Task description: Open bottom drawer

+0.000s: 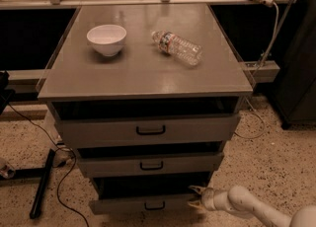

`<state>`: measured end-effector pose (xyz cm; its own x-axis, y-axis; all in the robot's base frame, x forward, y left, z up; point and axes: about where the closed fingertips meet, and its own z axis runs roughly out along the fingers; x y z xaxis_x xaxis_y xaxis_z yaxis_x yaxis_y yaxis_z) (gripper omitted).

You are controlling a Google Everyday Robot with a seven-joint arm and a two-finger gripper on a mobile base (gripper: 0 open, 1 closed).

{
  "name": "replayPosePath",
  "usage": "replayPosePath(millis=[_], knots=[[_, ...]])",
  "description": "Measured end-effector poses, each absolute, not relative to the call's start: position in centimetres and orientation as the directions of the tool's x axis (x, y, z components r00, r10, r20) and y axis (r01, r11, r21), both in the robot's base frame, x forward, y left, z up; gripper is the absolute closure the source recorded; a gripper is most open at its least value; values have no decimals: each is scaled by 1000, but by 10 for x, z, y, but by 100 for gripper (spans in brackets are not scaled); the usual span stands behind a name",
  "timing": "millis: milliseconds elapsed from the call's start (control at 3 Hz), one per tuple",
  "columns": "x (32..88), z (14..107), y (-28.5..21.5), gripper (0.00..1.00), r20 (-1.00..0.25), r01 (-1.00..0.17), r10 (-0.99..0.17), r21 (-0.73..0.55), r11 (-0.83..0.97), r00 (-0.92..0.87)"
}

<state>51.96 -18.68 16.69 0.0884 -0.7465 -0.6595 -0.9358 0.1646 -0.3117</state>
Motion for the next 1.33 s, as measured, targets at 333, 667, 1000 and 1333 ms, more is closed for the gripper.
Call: replayPosePath(millis=[333, 667, 1000, 1333], knots=[[519, 173, -187, 84, -660, -936, -746, -312, 165, 88], [501, 174, -179, 100, -672, -940, -732, -311, 143, 111], [500, 179, -179, 100, -672, -940, -732, -311, 143, 111], [478, 177, -187, 100, -676, -939, -729, -310, 152, 105]])
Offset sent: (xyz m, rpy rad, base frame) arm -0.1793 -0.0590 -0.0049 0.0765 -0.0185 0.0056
